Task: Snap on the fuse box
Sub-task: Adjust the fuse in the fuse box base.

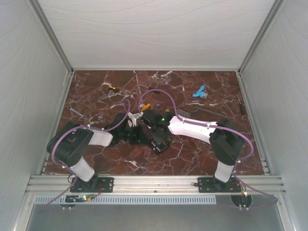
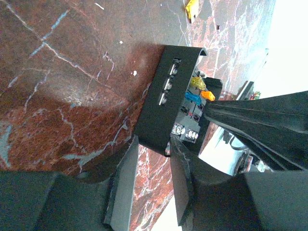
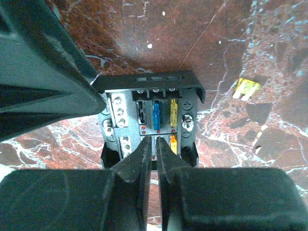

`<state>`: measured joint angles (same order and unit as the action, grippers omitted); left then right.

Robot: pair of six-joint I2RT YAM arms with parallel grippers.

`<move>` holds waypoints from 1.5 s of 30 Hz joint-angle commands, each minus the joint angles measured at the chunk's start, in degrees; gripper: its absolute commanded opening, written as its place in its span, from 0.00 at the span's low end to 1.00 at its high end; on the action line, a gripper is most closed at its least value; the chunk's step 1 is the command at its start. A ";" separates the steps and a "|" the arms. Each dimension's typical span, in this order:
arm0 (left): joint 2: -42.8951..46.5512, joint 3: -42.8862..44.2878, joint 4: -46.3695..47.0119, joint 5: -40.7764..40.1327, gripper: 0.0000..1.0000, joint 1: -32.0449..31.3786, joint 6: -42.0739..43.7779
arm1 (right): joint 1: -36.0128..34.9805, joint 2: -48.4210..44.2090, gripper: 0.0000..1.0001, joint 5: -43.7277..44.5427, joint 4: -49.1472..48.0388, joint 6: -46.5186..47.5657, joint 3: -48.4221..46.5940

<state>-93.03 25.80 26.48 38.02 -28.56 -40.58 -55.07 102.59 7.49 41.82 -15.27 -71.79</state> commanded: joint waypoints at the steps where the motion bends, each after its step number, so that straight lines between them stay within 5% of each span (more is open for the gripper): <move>1: 0.22 1.28 0.29 -1.24 0.33 -0.18 0.94 | 0.55 -4.06 0.08 0.14 -1.40 1.38 -1.61; 22: 0.28 1.36 0.59 -1.18 0.33 -0.36 0.85 | 3.65 1.17 0.08 -3.38 -5.74 -0.47 -1.07; 34: 0.16 1.50 0.61 -1.17 0.33 -0.36 0.78 | 2.97 4.46 0.00 -2.27 -0.54 -0.32 0.64; 45: 0.06 1.61 0.59 -1.22 0.33 -0.45 0.76 | 3.02 -5.26 0.04 -1.75 -4.42 -1.17 0.16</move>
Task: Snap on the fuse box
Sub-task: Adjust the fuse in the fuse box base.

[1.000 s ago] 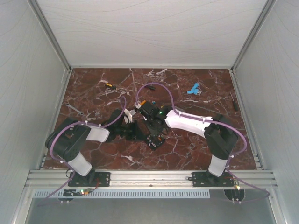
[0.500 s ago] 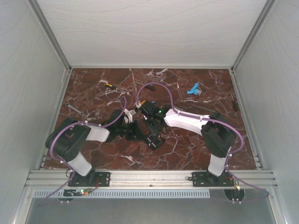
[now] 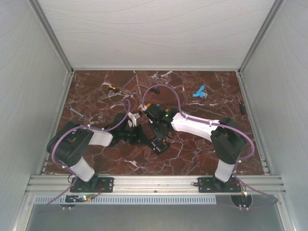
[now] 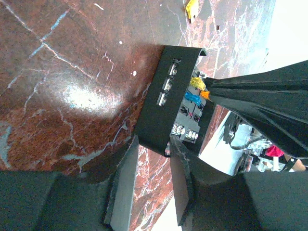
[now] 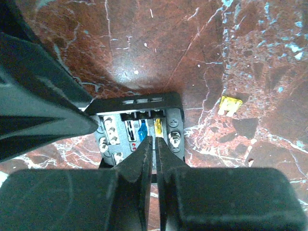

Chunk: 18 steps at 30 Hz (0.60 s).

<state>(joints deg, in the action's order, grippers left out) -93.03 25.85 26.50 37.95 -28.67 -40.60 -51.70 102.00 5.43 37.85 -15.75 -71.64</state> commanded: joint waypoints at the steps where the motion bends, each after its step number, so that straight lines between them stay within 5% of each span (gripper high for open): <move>1: 0.06 1.57 0.56 -1.20 0.33 -0.34 0.78 | -0.41 -5.04 0.05 0.08 -0.66 -0.73 0.08; 18: -0.20 1.75 0.57 -0.89 0.33 -0.51 0.87 | -0.37 0.20 0.05 -3.28 -2.62 -1.84 0.58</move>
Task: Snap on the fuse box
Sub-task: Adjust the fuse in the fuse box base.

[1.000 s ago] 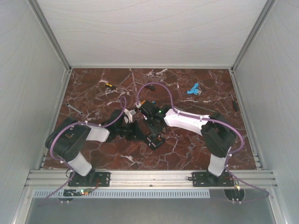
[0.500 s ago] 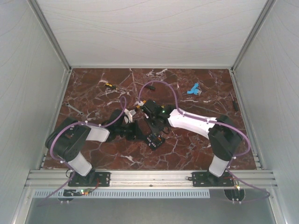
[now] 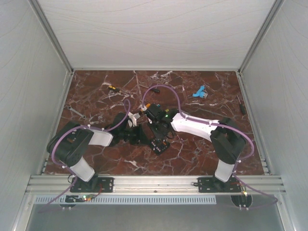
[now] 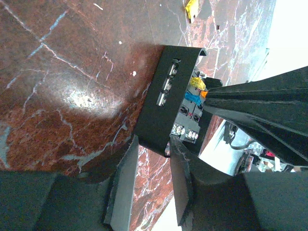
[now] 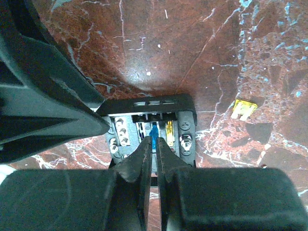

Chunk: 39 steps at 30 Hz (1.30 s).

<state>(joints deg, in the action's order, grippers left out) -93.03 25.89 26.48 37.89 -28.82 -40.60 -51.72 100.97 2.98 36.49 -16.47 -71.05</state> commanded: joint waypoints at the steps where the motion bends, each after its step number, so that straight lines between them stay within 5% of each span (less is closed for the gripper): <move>1: -0.17 1.71 0.59 -0.80 0.33 -0.36 0.84 | -0.37 1.53 0.05 -0.87 -1.20 -1.18 0.09; 31: -1.15 1.84 0.74 -1.09 0.33 -0.51 0.89 | -1.23 20.53 0.00 4.44 6.43 0.21 -0.88; 39: -0.14 1.82 0.12 -1.85 0.33 -0.71 1.09 | -2.75 9.71 0.00 3.46 4.52 0.65 -0.24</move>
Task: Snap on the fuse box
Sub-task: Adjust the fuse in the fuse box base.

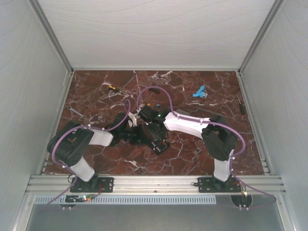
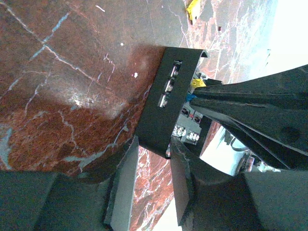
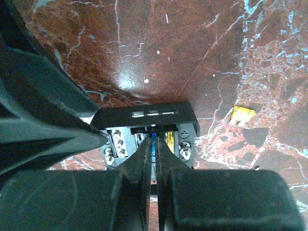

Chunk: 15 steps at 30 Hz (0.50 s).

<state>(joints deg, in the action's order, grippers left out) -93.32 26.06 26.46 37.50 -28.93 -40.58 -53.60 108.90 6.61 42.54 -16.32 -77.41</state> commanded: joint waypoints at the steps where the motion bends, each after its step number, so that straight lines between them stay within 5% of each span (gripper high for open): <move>1: 0.34 1.57 0.03 -1.53 0.33 -0.60 1.11 | -0.96 -0.58 0.00 -0.43 -2.03 0.39 6.39; 7: 0.42 1.58 -0.09 -1.56 0.33 -0.64 1.11 | -0.96 -10.74 0.05 -0.22 -4.03 -0.91 7.30; 15: 0.63 1.53 -0.07 -1.62 0.33 -0.69 1.14 | -0.29 -12.07 0.13 -0.93 -5.78 -3.02 9.06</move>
<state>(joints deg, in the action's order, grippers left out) -93.30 26.06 26.50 37.28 -29.39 -40.58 -54.08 98.21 6.17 38.09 -17.52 -69.58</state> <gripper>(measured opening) 0.328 0.122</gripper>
